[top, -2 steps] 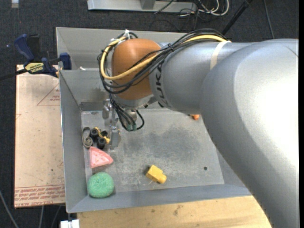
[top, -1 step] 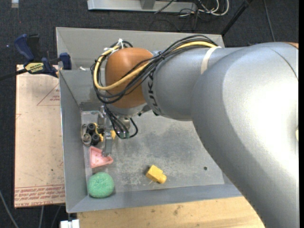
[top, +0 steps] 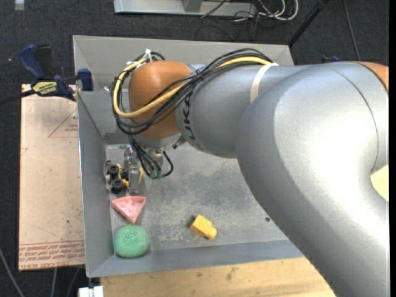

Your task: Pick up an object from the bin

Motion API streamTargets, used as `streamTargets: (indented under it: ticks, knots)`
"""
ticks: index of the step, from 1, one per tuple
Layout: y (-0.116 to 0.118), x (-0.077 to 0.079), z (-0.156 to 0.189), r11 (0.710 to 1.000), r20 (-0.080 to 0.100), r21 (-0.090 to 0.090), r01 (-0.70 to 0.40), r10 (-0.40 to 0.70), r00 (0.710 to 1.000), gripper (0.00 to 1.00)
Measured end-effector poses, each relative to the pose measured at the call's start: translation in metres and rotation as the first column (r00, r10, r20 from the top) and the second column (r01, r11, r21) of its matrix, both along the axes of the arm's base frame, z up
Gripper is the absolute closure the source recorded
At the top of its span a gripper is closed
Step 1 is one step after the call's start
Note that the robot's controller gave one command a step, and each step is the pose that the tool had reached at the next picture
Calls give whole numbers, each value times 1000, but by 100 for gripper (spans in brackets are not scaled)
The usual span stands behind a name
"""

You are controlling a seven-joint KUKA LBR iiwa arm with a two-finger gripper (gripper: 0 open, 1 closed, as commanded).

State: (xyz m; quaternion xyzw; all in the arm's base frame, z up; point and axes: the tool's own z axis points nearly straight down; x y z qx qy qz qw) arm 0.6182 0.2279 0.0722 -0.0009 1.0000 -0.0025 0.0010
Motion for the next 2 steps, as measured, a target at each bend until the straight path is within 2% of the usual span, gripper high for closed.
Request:
streamTargets:
  ticks: [1, 2]
  knots:
    - [0, 0, 0, 1000, 1, 1, 1, -1, 1000, 100]
    - [5, 0, 0, 1000, 0, -6, -6, 6, 1000, 100]
